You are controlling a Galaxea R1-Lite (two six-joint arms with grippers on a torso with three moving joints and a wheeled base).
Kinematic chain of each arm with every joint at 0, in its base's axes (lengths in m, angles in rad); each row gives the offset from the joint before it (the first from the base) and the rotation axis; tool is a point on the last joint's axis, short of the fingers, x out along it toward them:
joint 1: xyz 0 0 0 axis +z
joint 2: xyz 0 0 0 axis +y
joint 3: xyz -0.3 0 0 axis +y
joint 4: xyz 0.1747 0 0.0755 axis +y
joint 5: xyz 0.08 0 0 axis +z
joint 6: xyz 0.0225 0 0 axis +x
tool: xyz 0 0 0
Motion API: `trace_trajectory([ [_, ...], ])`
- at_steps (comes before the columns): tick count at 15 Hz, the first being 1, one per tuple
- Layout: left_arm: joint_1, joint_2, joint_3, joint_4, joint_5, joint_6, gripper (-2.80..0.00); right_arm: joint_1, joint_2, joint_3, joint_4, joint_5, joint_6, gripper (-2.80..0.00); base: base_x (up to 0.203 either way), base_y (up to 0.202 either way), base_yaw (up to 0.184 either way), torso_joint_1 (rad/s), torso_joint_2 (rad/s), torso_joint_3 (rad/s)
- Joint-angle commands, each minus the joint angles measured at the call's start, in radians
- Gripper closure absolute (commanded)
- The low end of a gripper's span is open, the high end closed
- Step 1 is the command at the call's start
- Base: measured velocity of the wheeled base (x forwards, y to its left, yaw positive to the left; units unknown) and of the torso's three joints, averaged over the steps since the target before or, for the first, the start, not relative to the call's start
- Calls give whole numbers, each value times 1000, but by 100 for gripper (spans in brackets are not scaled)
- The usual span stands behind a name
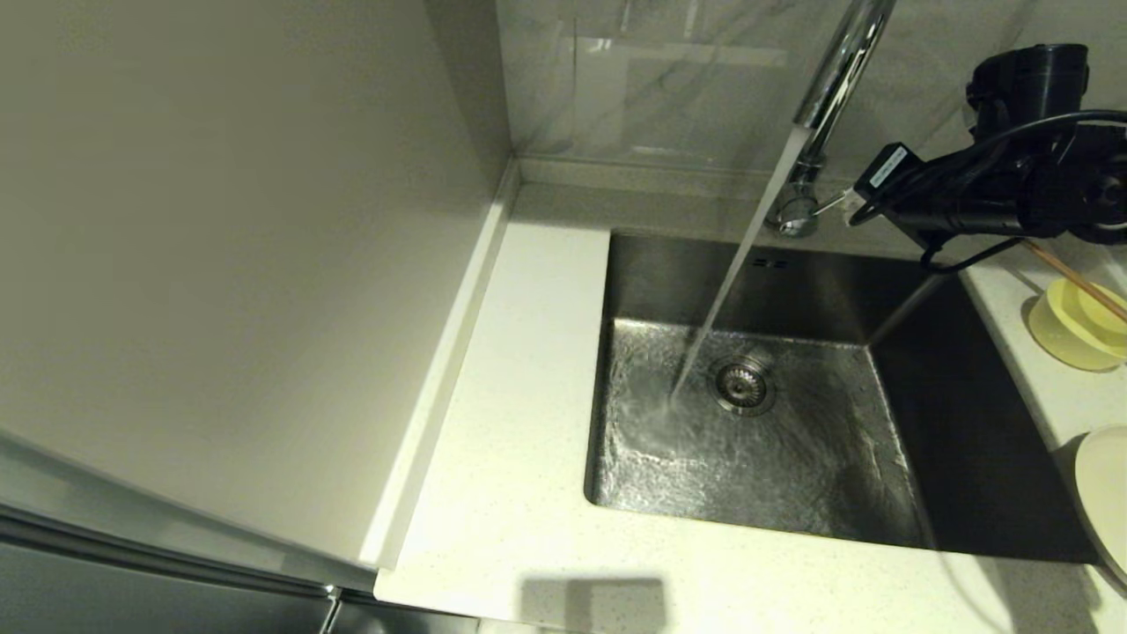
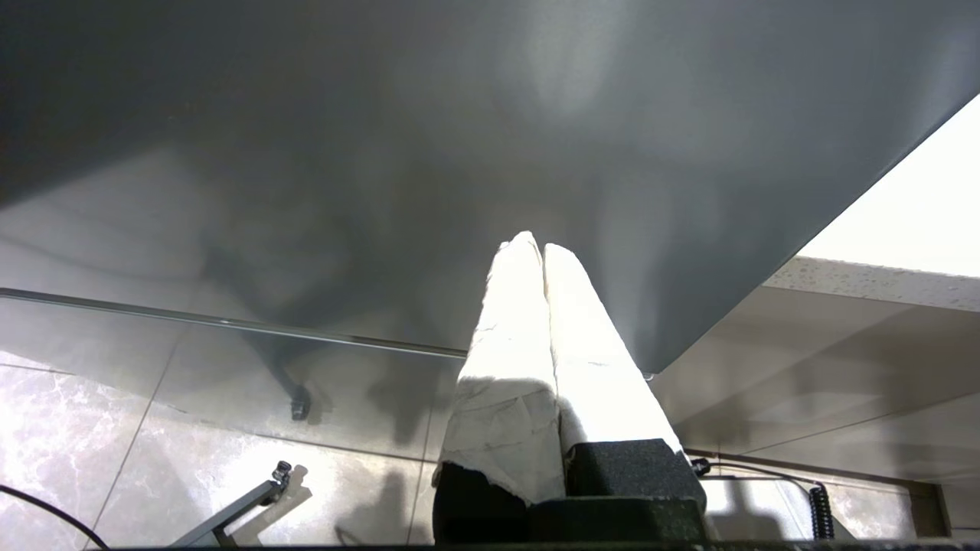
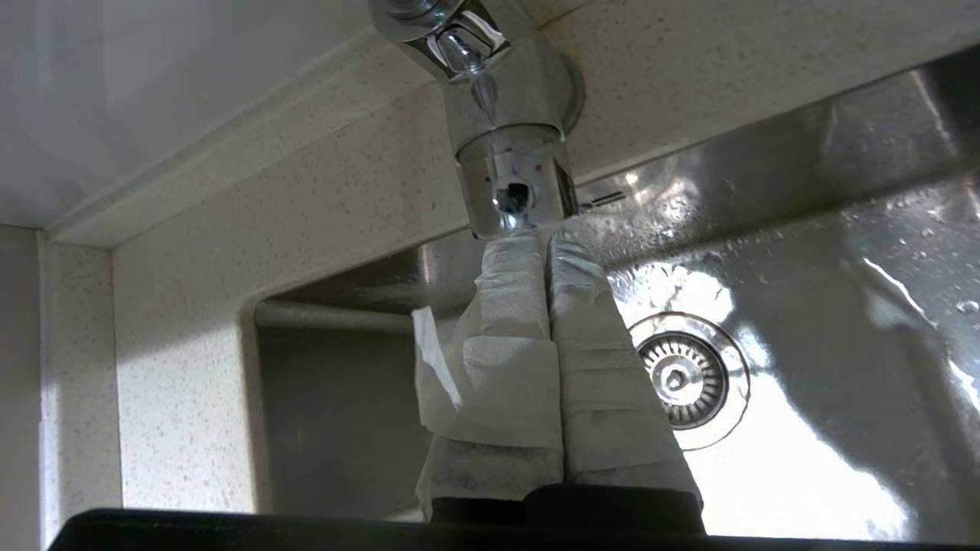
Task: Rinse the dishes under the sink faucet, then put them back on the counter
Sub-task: Turn off the faucet
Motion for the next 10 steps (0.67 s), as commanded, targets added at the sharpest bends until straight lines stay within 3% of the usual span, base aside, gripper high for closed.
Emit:
trace_trajectory([
  [1, 0, -2, 0, -1, 0, -1, 0, 1, 27, -25, 1, -1, 4, 0, 0, 0, 0, 0, 0, 0],
  [10, 0, -2, 0, -1, 0, -1, 0, 2, 102, -166, 2, 9, 4, 0, 0, 0, 0, 0, 0, 0],
])
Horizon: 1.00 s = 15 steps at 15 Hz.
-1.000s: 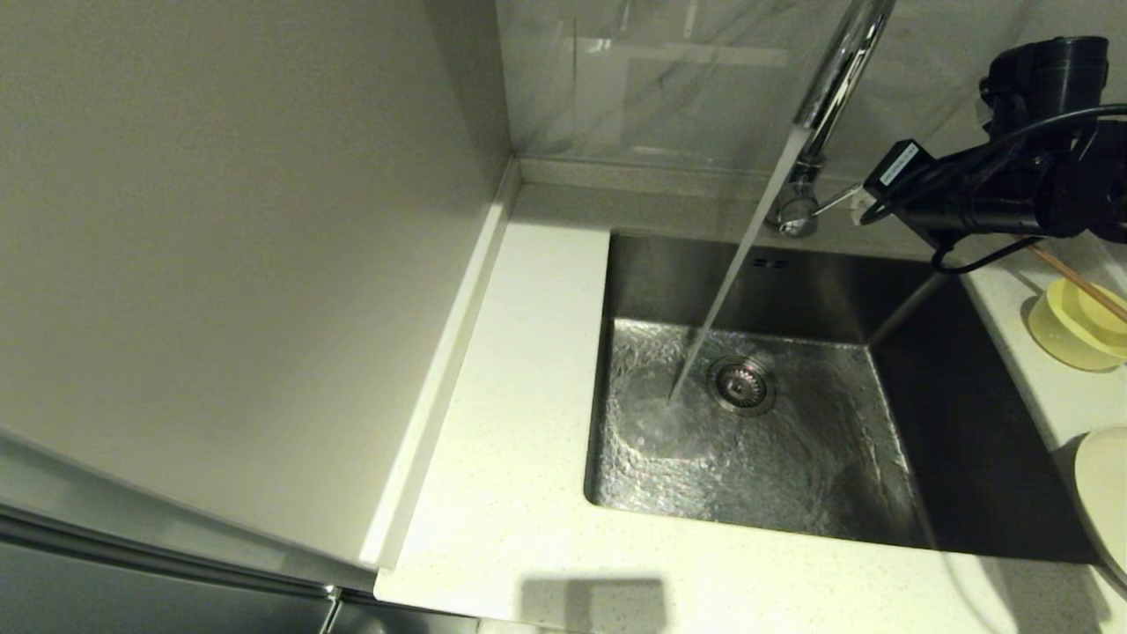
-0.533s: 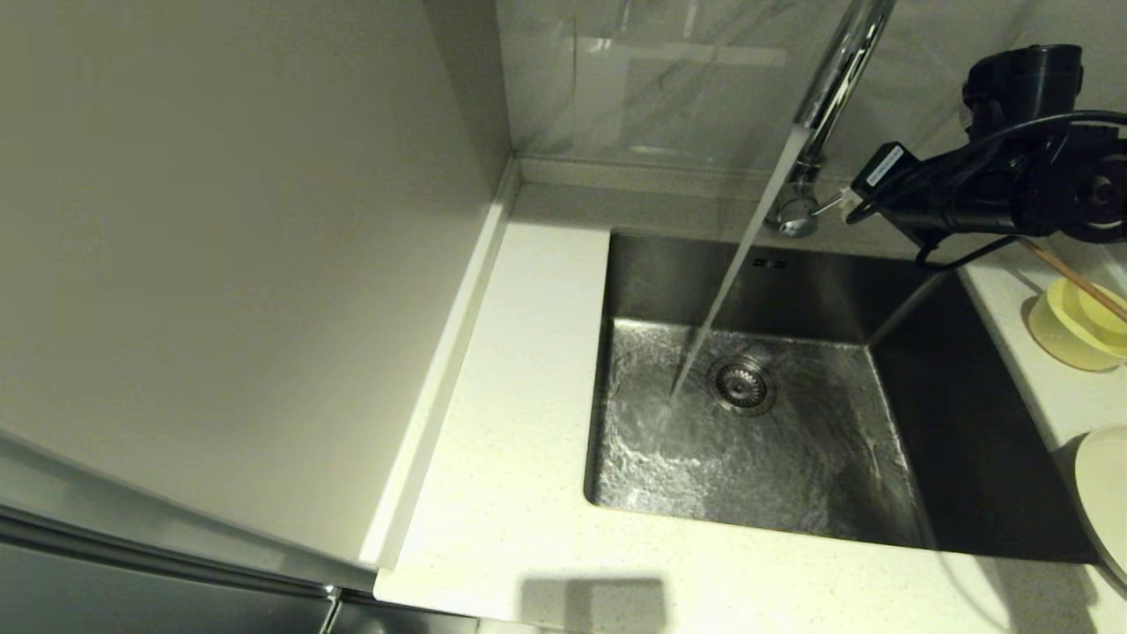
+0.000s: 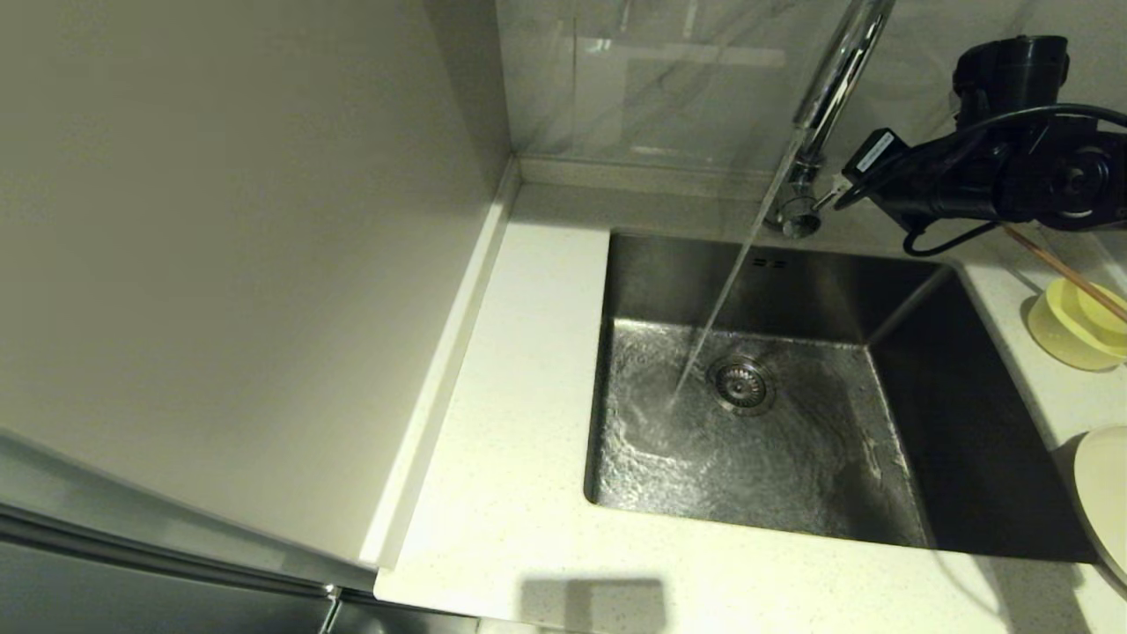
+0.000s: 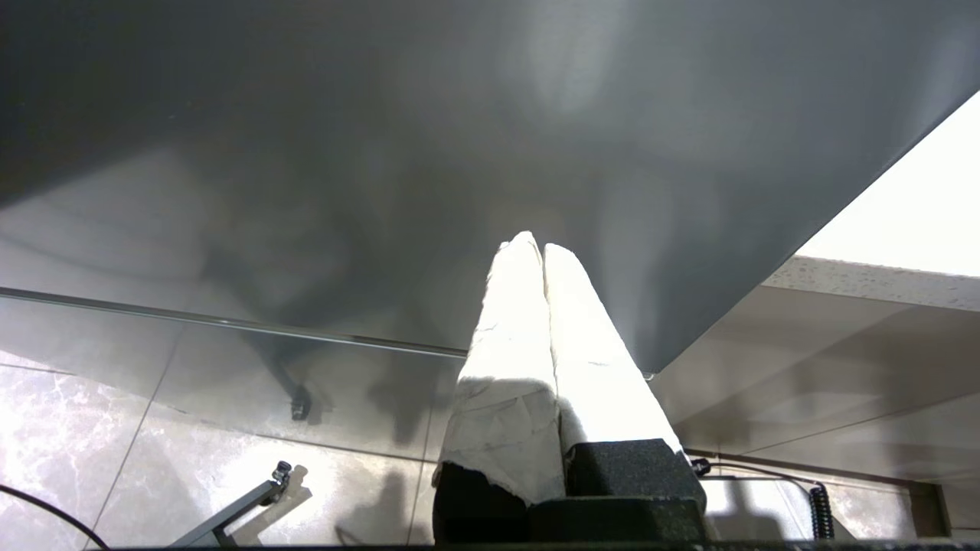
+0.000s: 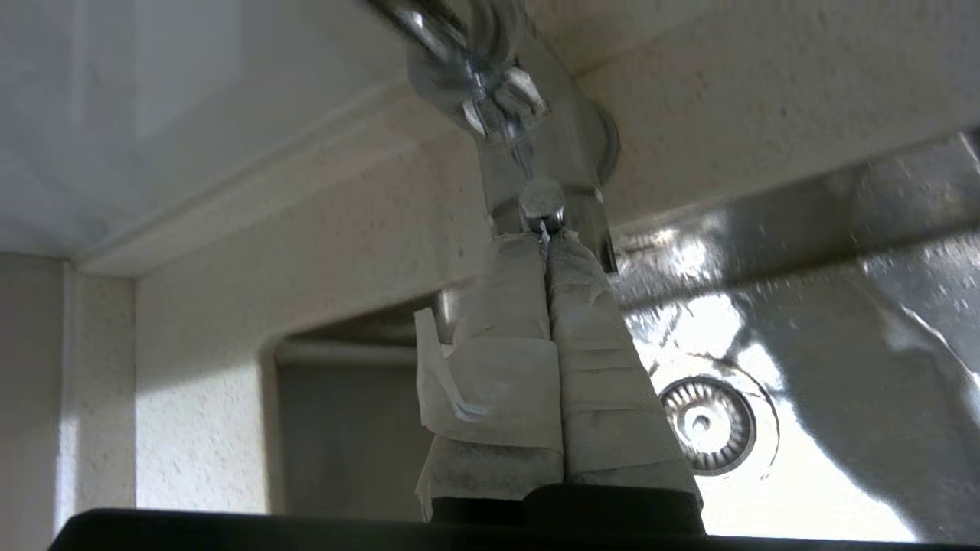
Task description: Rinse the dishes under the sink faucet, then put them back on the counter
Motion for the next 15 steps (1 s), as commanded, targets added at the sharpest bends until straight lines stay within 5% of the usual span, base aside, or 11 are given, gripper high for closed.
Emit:
trace_trajectory([
  [1, 0, -2, 0, 0, 0, -1, 0, 2, 22, -24, 0, 1, 4, 0, 0, 0, 0, 0, 0, 0],
  [15, 0, -2, 0, 0, 0, -1, 0, 3, -113, 38, -23, 20, -22, 0, 0, 0, 0, 0, 0, 0],
])
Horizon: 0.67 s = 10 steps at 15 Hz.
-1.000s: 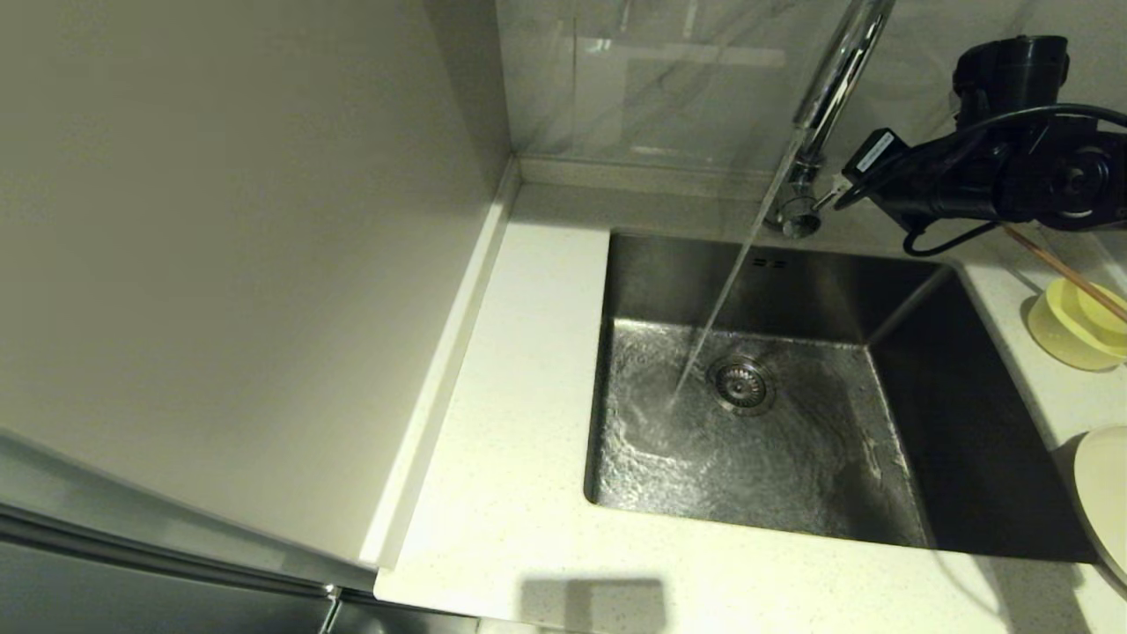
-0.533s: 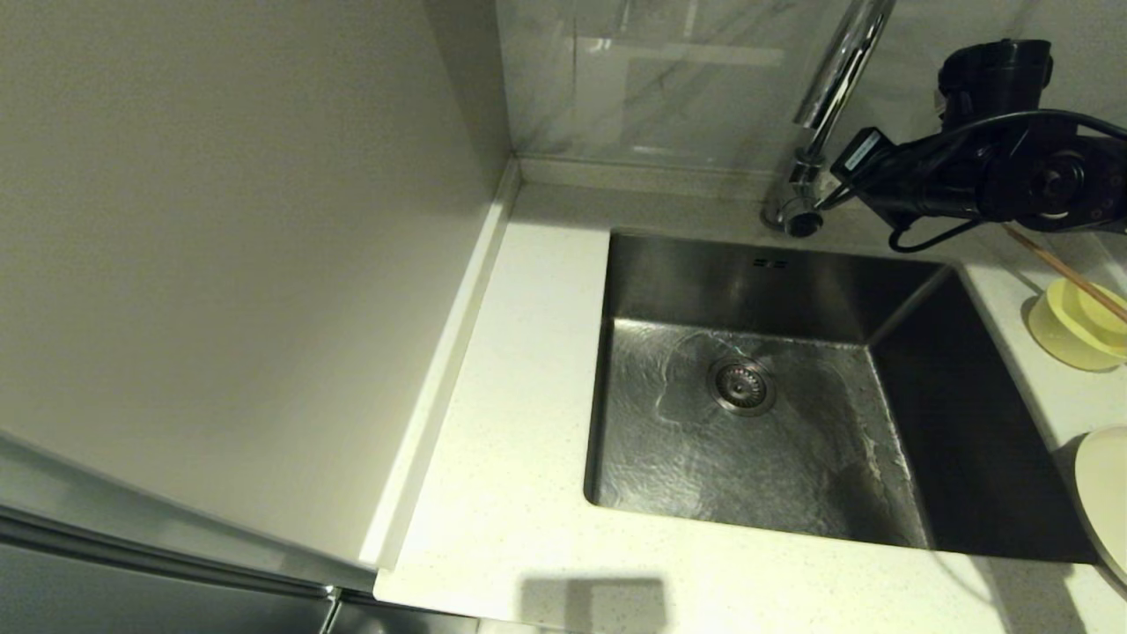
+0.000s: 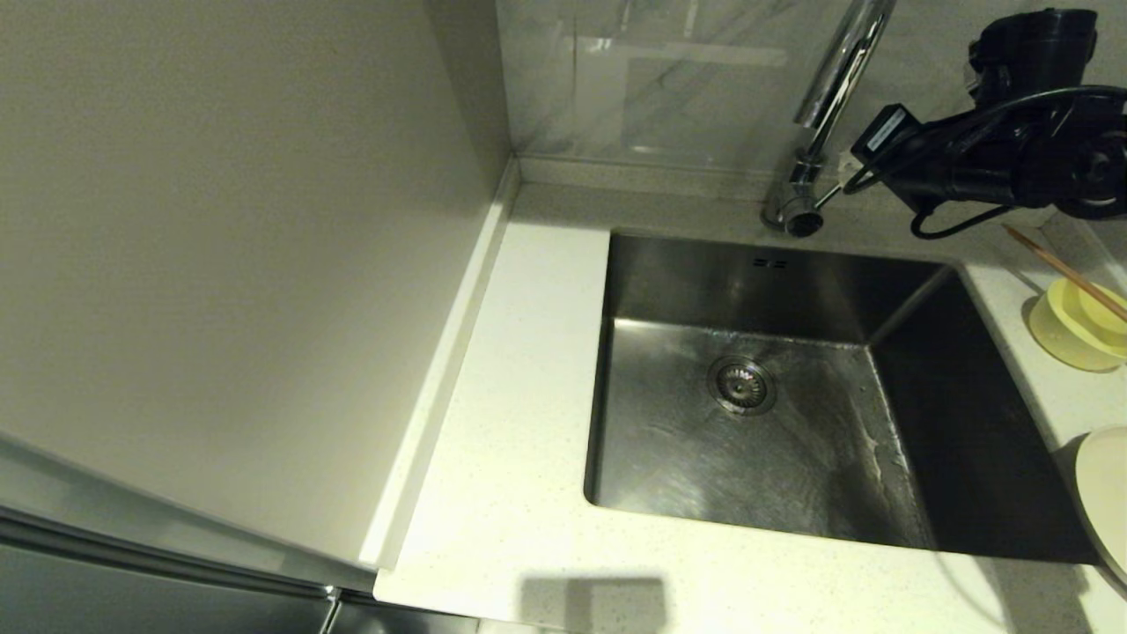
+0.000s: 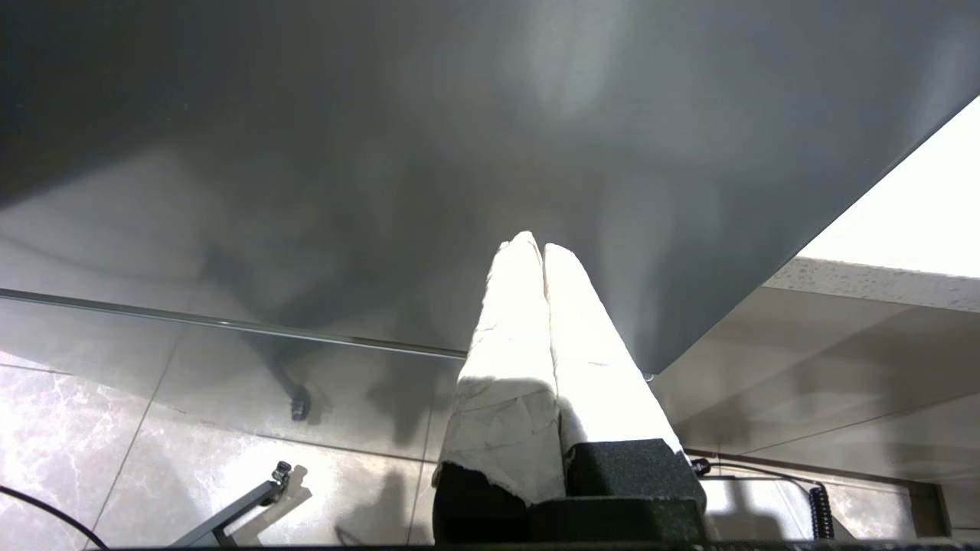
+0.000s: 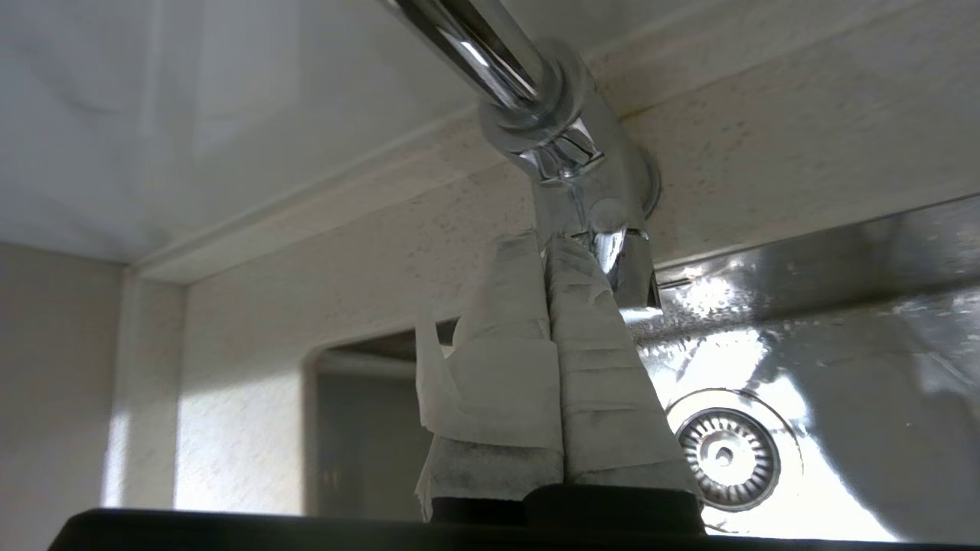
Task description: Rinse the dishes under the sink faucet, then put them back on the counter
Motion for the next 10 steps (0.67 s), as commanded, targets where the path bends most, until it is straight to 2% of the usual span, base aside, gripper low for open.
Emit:
trace_trajectory([
  [1, 0, -2, 0, 0, 0, -1, 0, -1, -109, 71, 1, 1, -20, 0, 0, 0, 0, 0, 0, 0],
  [3, 0, -2, 0, 0, 0, -1, 0, -15, -193, 180, 5, -3, -120, 0, 0, 0, 0, 0, 0, 0],
  [5, 0, -2, 0, 0, 0, -1, 0, -71, -289, 311, 6, -6, -288, 0, 0, 0, 0, 0, 0, 0],
  [7, 0, -2, 0, 0, 0, -1, 0, -179, -373, 405, 5, -7, -435, 0, 0, 0, 0, 0, 0, 0],
  [10, 0, -2, 0, 0, 0, -1, 0, -351, -491, 528, 6, -8, -531, 0, 0, 0, 0, 0, 0, 0],
])
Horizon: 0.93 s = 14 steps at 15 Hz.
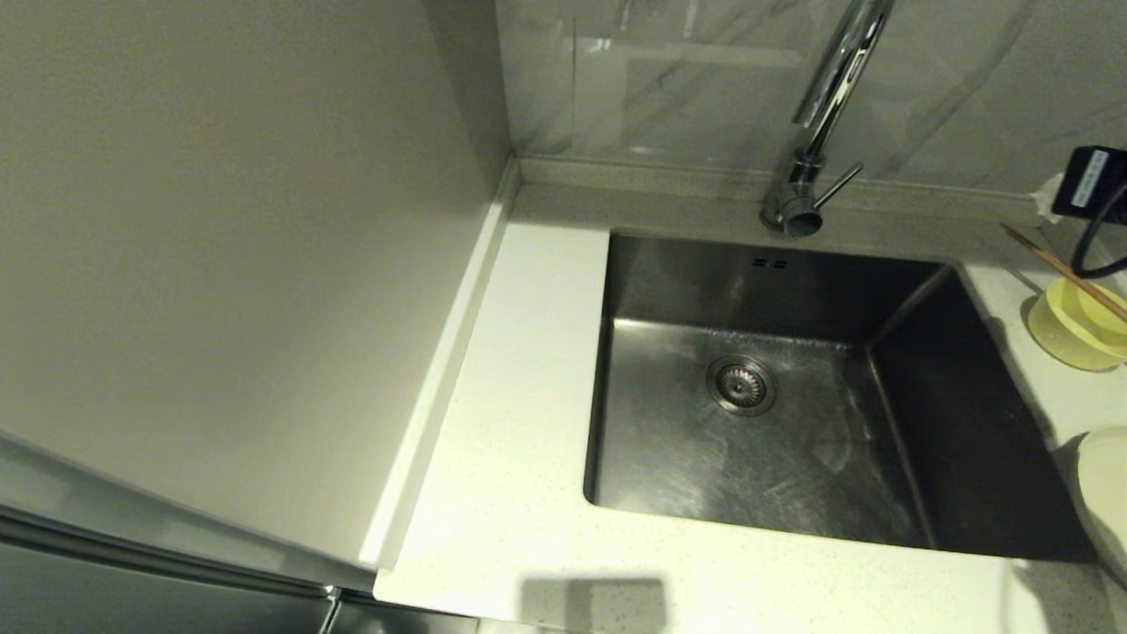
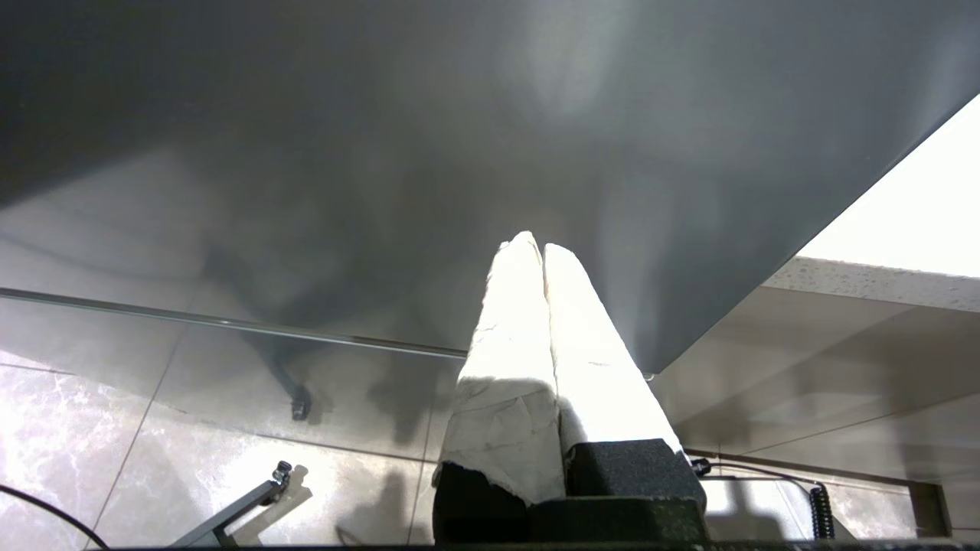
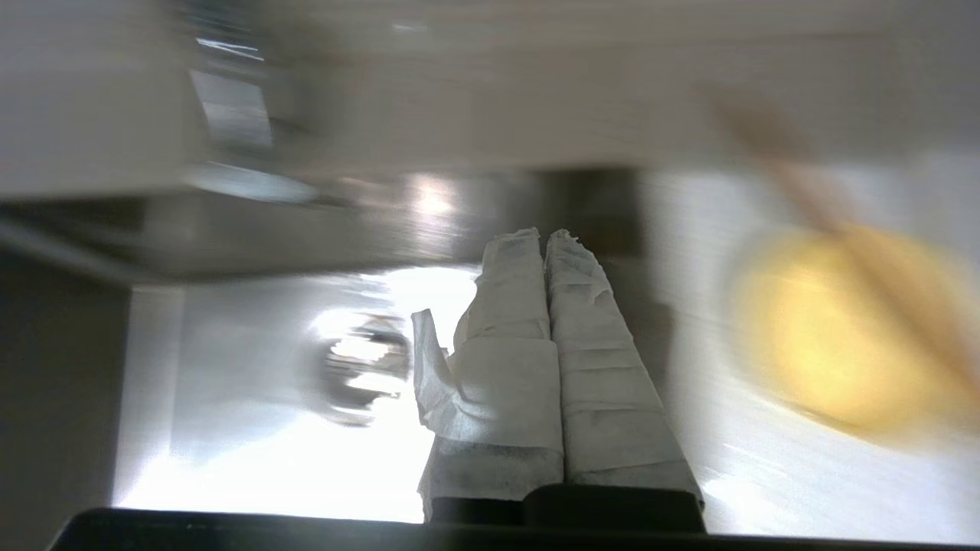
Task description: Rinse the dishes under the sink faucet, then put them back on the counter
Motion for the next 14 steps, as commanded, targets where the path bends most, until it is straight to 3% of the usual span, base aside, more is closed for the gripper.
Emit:
trace_trajectory([
  [1, 0, -2, 0, 0, 0, -1, 0, -128, -132, 103, 0, -1, -35, 0, 0, 0, 0, 0, 0, 0],
  [4, 0, -2, 0, 0, 0, -1, 0, -266, -261, 275, -2, -1, -132, 0, 0, 0, 0, 0, 0, 0],
  [8, 0, -2, 0, 0, 0, -1, 0, -289, -454, 513, -4, -26, -259, 0, 0, 0, 0, 0, 0, 0],
  [11, 0, -2, 0, 0, 0, -1, 0, -123, -531, 534, -8, -27, -302, 0, 0, 0, 0, 0, 0, 0],
  [14, 0, -2, 0, 0, 0, -1, 0, 28, -555, 399, -9, -24, -263, 0, 0, 0, 0, 0, 0, 0],
])
